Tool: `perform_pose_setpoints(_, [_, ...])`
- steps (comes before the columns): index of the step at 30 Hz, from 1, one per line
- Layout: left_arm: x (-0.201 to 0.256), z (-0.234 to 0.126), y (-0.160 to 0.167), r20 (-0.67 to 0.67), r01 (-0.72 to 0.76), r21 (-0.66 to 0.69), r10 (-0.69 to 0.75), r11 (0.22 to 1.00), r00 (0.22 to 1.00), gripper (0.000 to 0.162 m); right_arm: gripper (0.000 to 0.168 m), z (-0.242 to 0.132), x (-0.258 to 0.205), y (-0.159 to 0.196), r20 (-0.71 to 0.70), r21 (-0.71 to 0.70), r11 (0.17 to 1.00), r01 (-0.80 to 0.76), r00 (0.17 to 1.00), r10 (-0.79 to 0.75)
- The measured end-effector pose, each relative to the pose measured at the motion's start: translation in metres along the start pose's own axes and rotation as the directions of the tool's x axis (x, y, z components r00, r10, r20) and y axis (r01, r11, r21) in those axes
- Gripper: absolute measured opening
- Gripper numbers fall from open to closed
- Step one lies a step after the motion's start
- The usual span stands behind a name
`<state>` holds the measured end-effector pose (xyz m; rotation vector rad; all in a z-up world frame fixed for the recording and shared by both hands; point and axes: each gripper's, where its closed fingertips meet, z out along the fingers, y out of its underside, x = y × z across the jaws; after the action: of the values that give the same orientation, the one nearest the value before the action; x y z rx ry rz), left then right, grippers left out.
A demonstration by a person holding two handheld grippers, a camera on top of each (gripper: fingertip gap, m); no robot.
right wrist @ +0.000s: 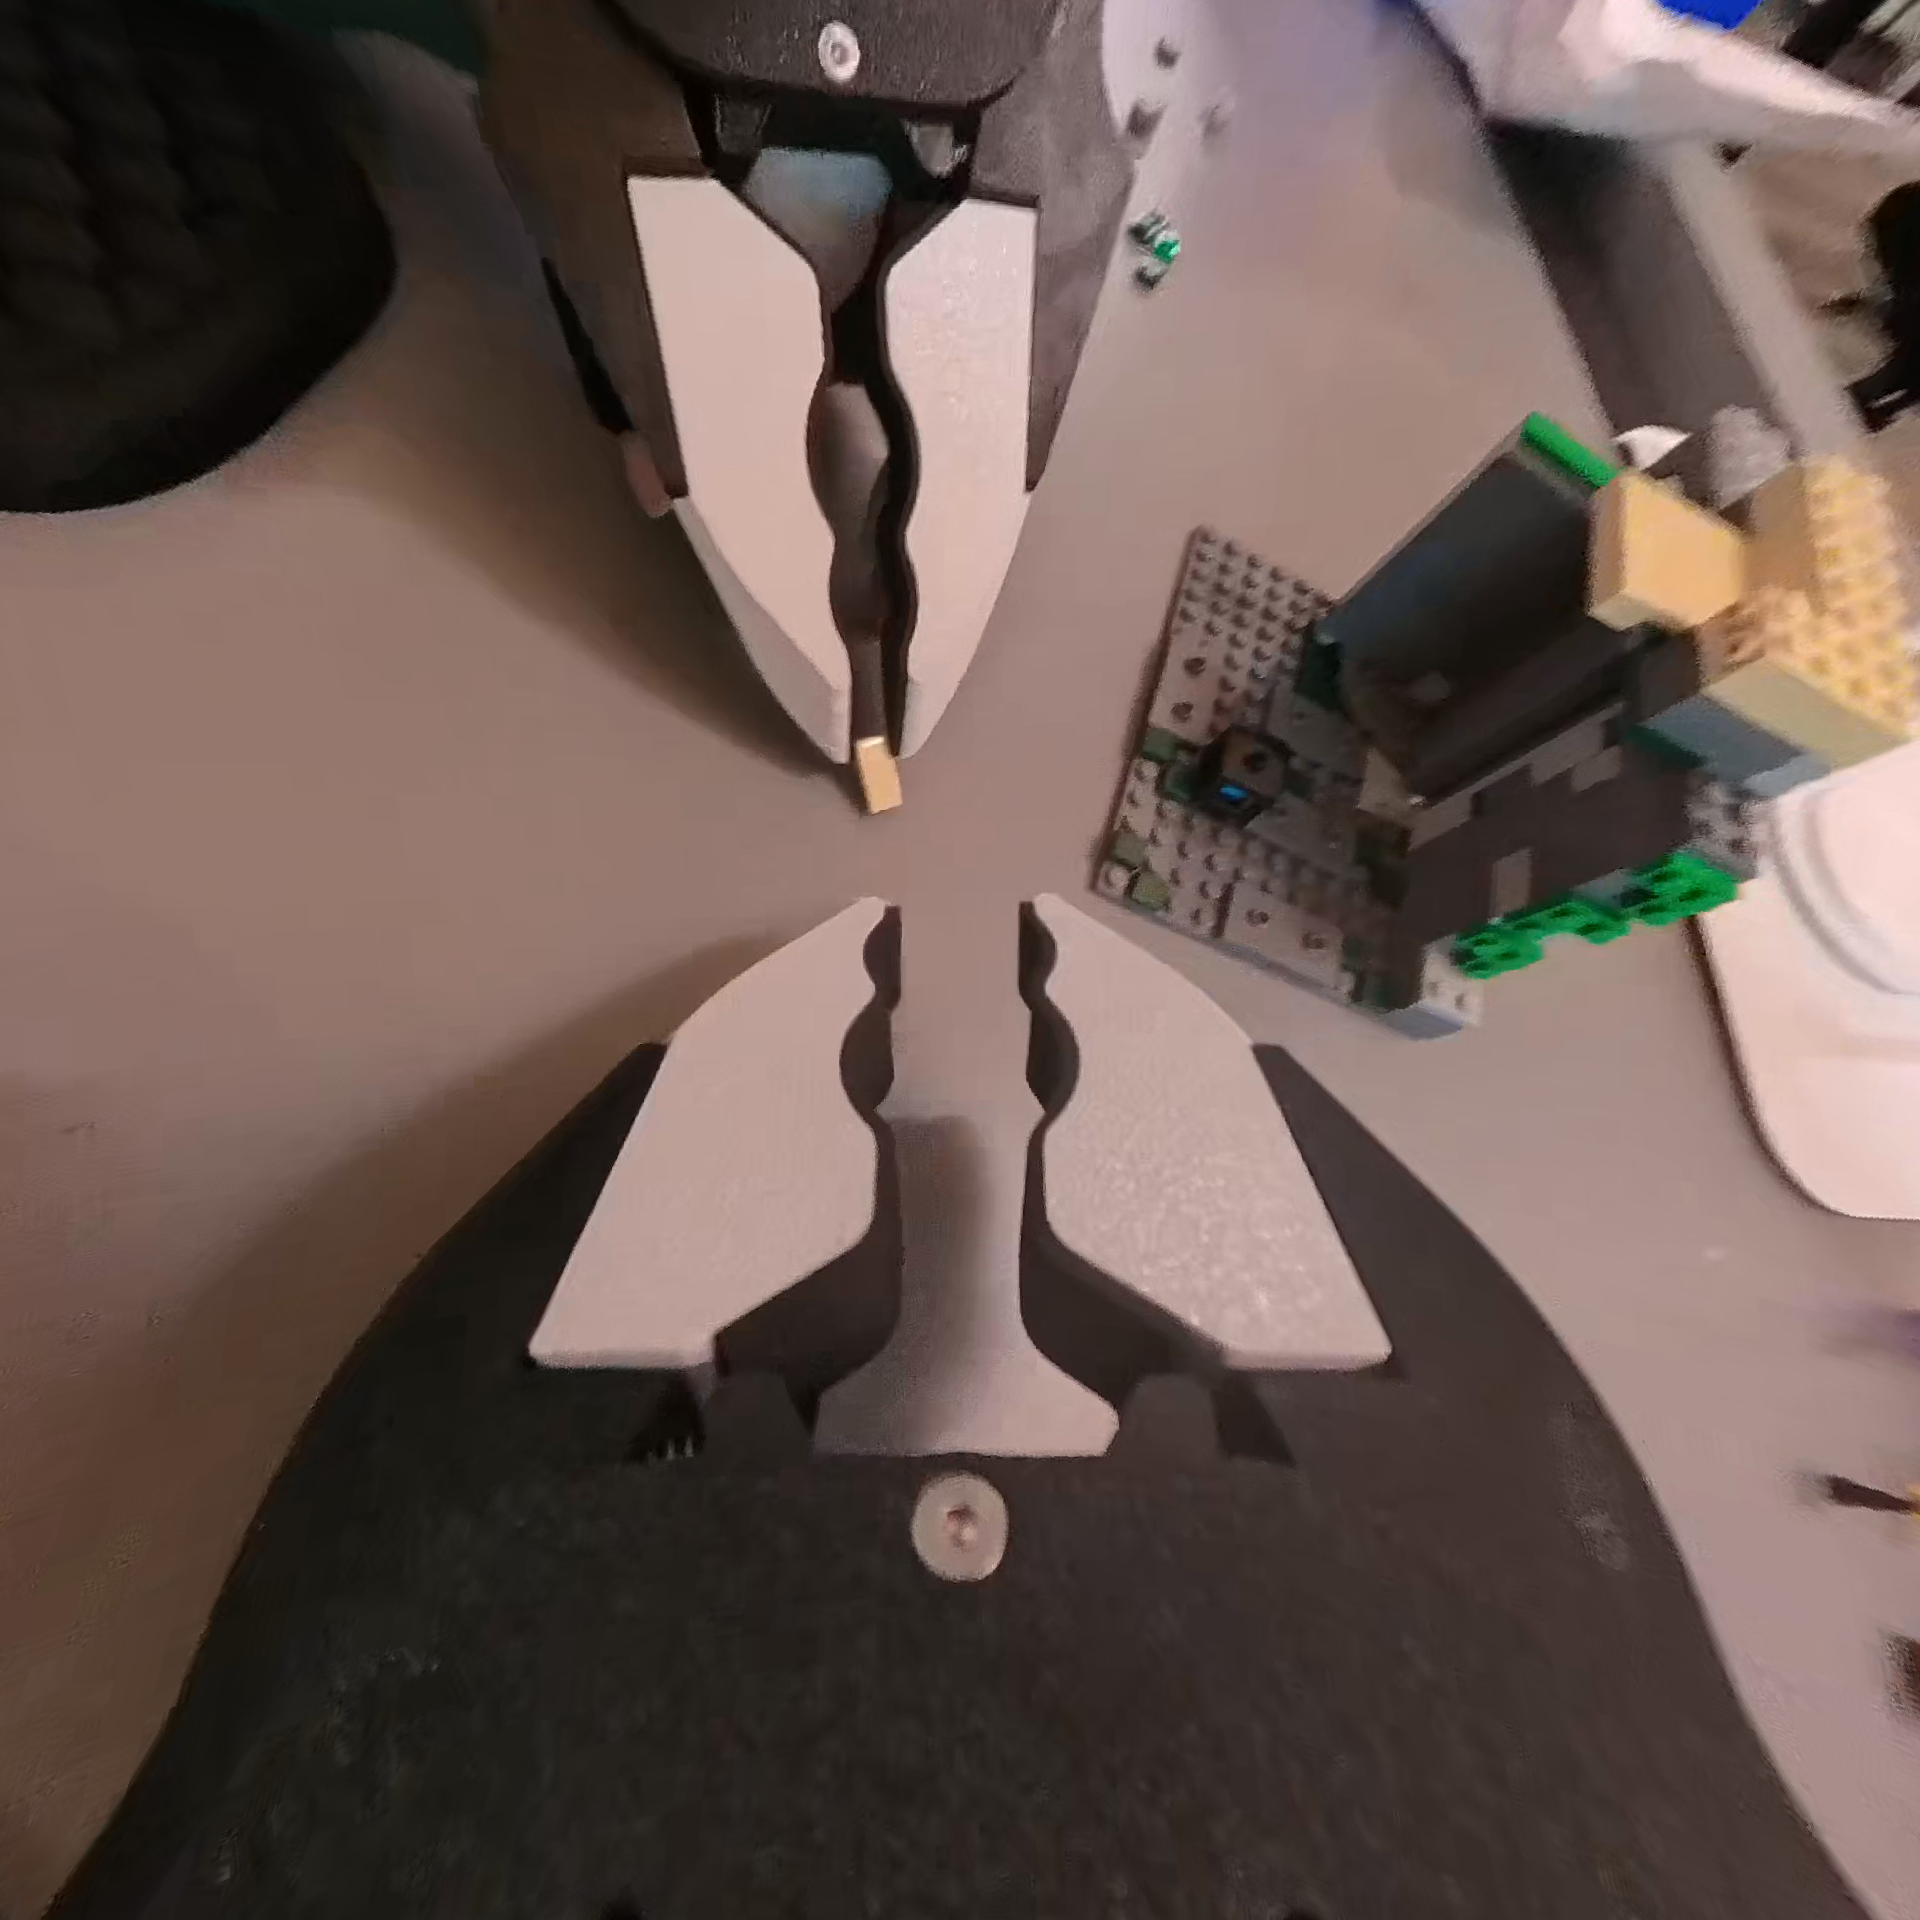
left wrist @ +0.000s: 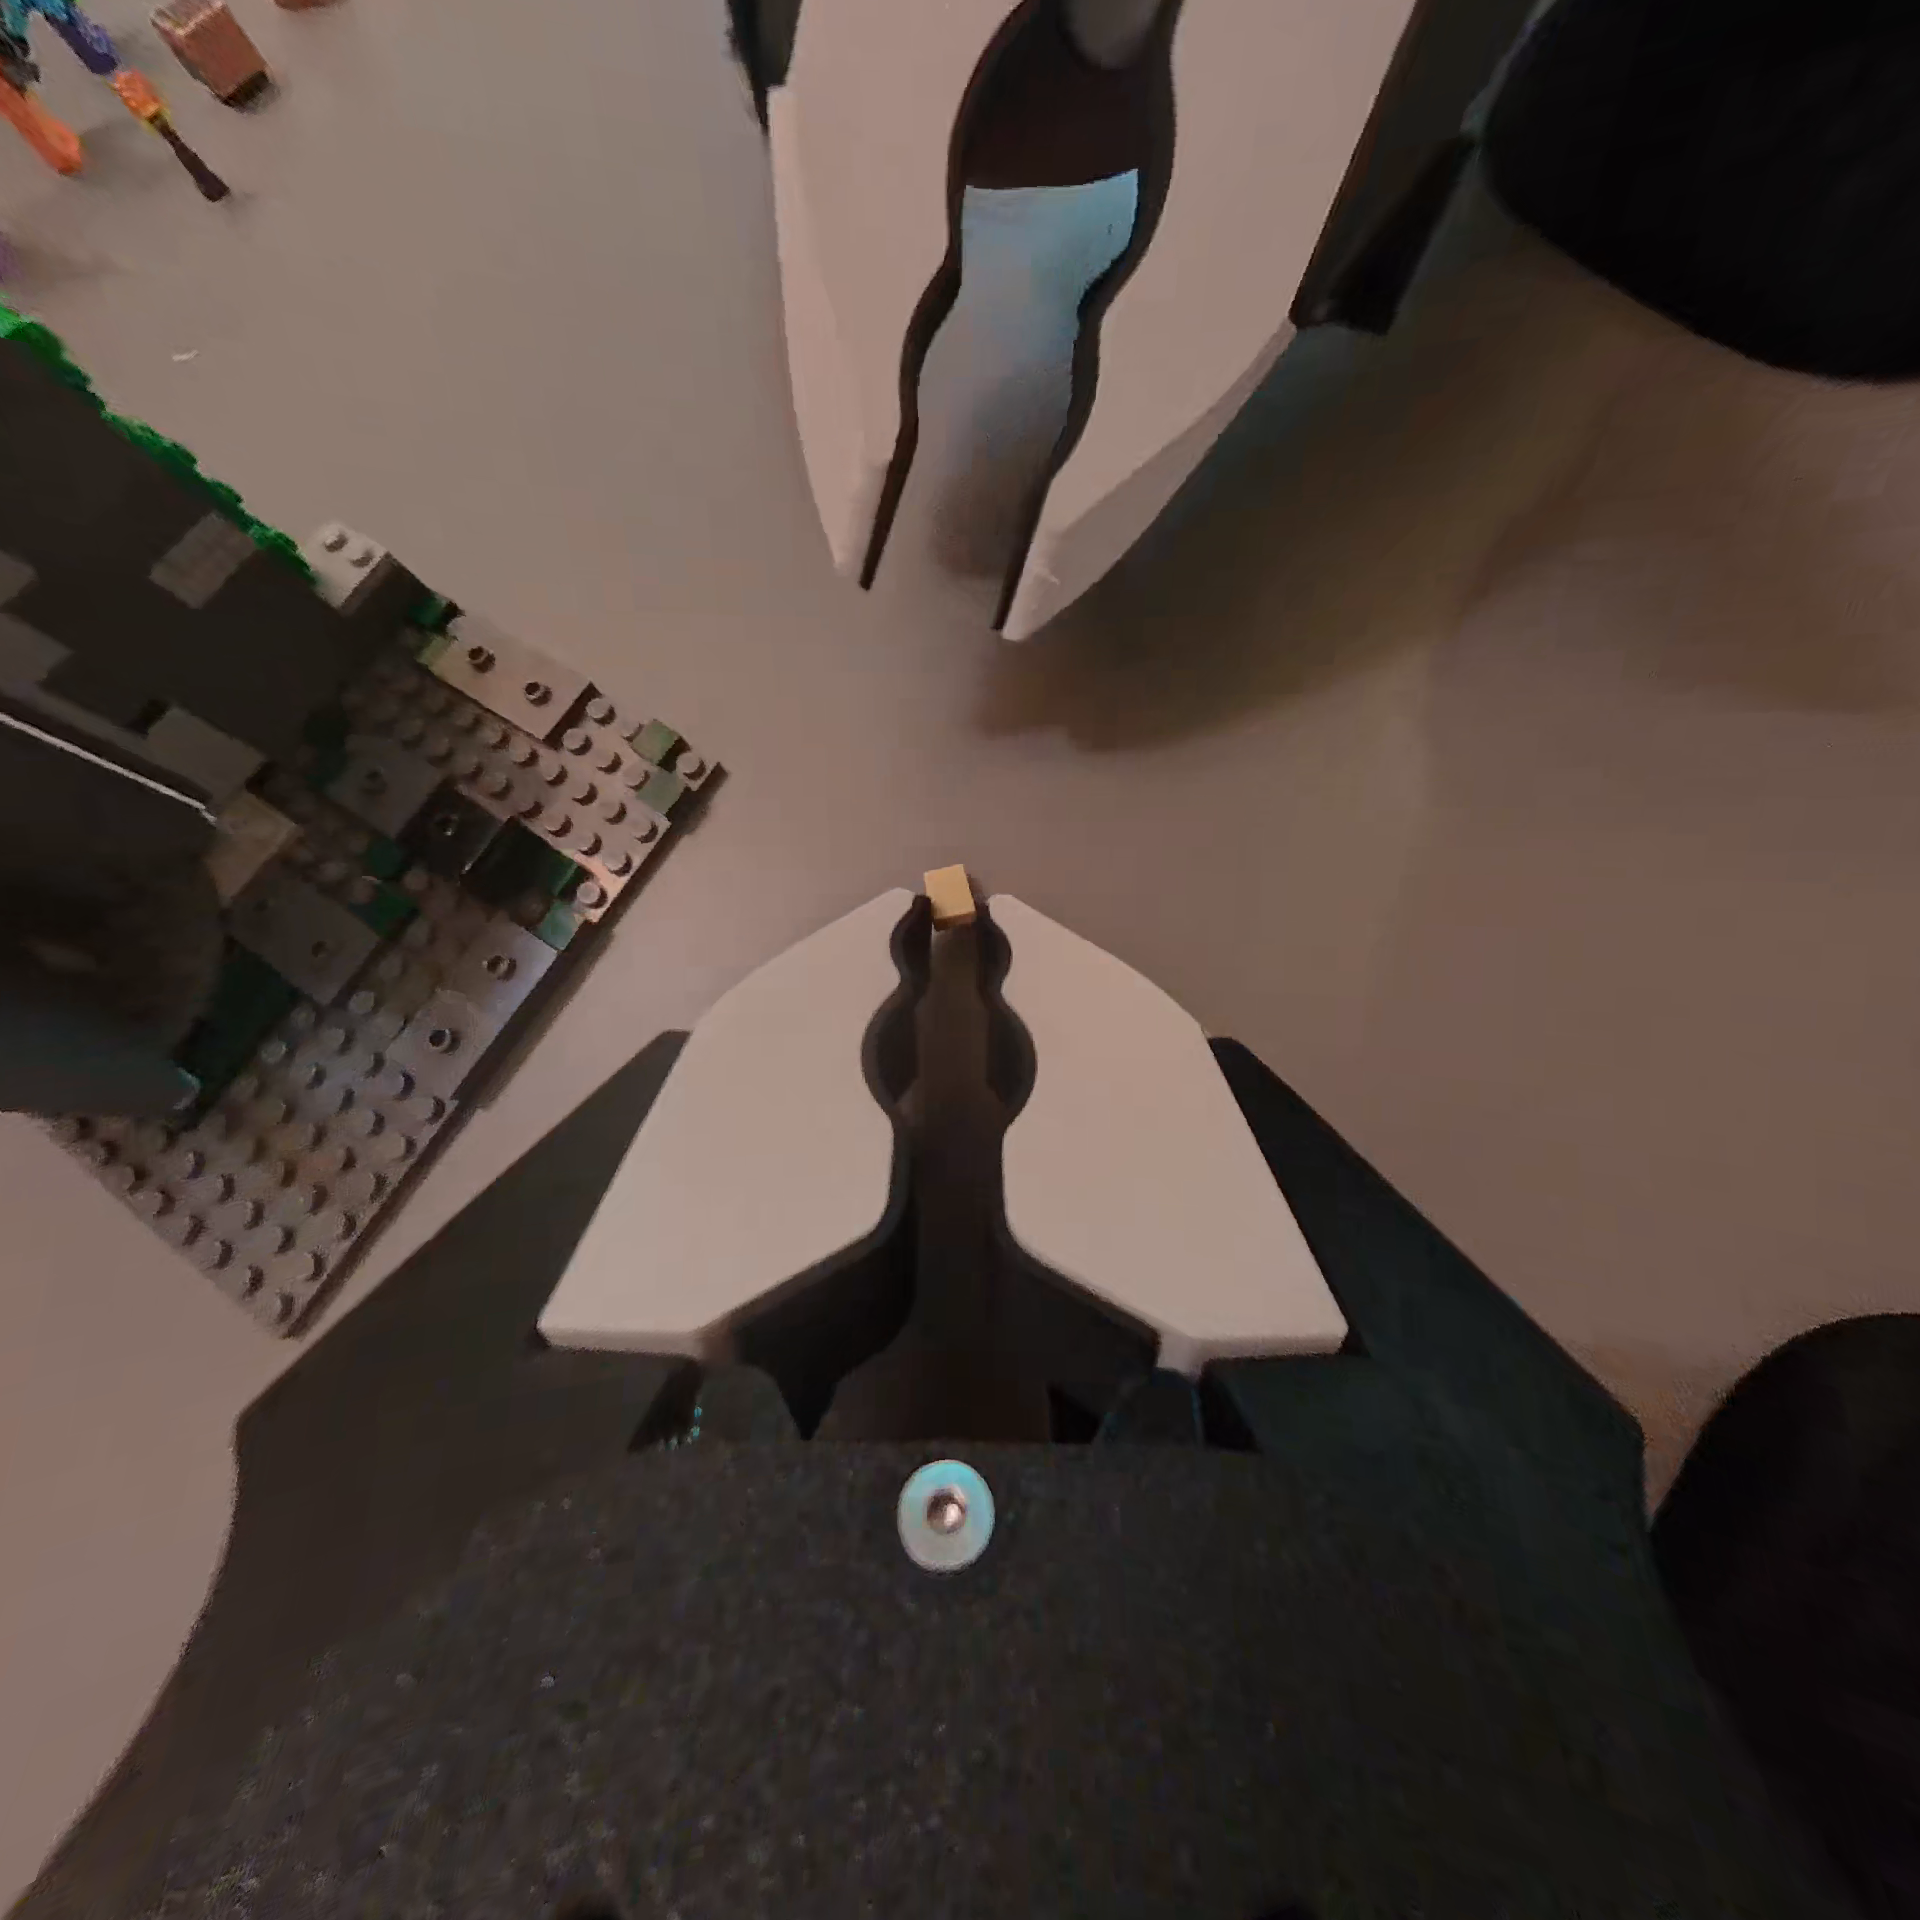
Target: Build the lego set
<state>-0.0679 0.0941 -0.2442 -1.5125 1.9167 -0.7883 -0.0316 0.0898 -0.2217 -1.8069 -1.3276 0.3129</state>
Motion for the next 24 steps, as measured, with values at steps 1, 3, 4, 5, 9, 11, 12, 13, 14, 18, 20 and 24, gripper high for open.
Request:
perform_pose_setpoints(1, [0.001, 0.0, 0.001, 0.002, -0.022, -0.01, 0.022, 1.0, 1.0, 0.008, 0.021, 0.002, -0.004, 0.001, 0.03, -0.009, 1.0, -0.009, 1.0, 0.009])
perform_pose_setpoints(3, [0.003, 0.001, 0.002, 0.003, -0.054, -0.027, 0.054, 0.998, 0.999, 0.012, 0.021, 0.006, -0.008, 0.001, 0.063, -0.024, 1.0, -0.012, 0.998, 0.013])
perform_pose_setpoints(4, [0.003, 0.001, 0.002, 0.004, -0.063, -0.036, 0.063, 0.997, 0.998, 0.015, 0.021, 0.008, -0.01, 0.001, 0.077, -0.032, 0.999, -0.008, 0.997, 0.011])
perform_pose_setpoints(5, [0.003, 0.001, 0.002, 0.005, -0.069, -0.043, 0.069, 0.997, 0.998, 0.018, 0.021, 0.01, -0.011, 0.0, 0.087, -0.04, 0.999, -0.003, 0.996, 0.006])
perform_pose_setpoints(9, [0.004, -0.005, 0.002, 0.001, -0.055, -0.038, 0.055, 0.998, 0.998, 0.023, 0.021, 0.016, -0.009, -0.007, 0.097, -0.041, 0.999, 0.008, 0.995, -0.004])
perform_pose_setpoints(11, [0.003, -0.009, 0.001, 0.009, -0.034, -0.023, 0.035, 0.999, 0.999, 0.023, 0.021, 0.017, -0.007, -0.013, 0.09, -0.016, 1.0, -0.018, 0.996, 0.02])
perform_pose_setpoints(12, [0.003, -0.011, 0.0, 0.01, -0.023, -0.013, 0.023, 1.0, 1.0, 0.023, 0.021, 0.018, -0.007, -0.015, 0.089, -0.001, 0.999, -0.038, 0.995, 0.038])
perform_pose_setpoints(13, [0.003, -0.013, 0.0, 0.009, -0.014, -0.005, 0.014, 1.0, 1.0, 0.022, 0.021, 0.019, -0.007, -0.017, 0.09, 0.011, 0.998, -0.057, 0.994, 0.056])
perform_pose_setpoints(14, [0.003, -0.014, 0.0, 0.011, -0.009, -0.006, 0.009, 1.0, 1.0, 0.02, 0.021, 0.02, -0.007, -0.018, 0.09, 0.016, 0.998, -0.068, 0.994, 0.066])
perform_pose_setpoints(18, [0.005, -0.012, 0.006, 0.005, 0.008, -0.036, -0.007, 0.999, 1.0, 0.017, 0.019, 0.024, -0.01, -0.013, 0.086, -0.018, 0.999, -0.042, 0.995, 0.044])
perform_pose_setpoints(20, [0.006, -0.01, 0.008, 0.001, 0.03, -0.054, -0.03, 0.998, 1.0, 0.018, 0.022, 0.025, -0.009, -0.011, 0.082, -0.039, 0.999, -0.024, 0.996, 0.027])
perform_pose_setpoints(24, [0.005, -0.005, 0.009, 0.019, 0.069, -0.087, -0.068, 0.994, 0.998, 0.02, 0.023, 0.026, -0.009, -0.008, 0.077, -0.048, 0.999, -0.007, 0.997, 0.011])
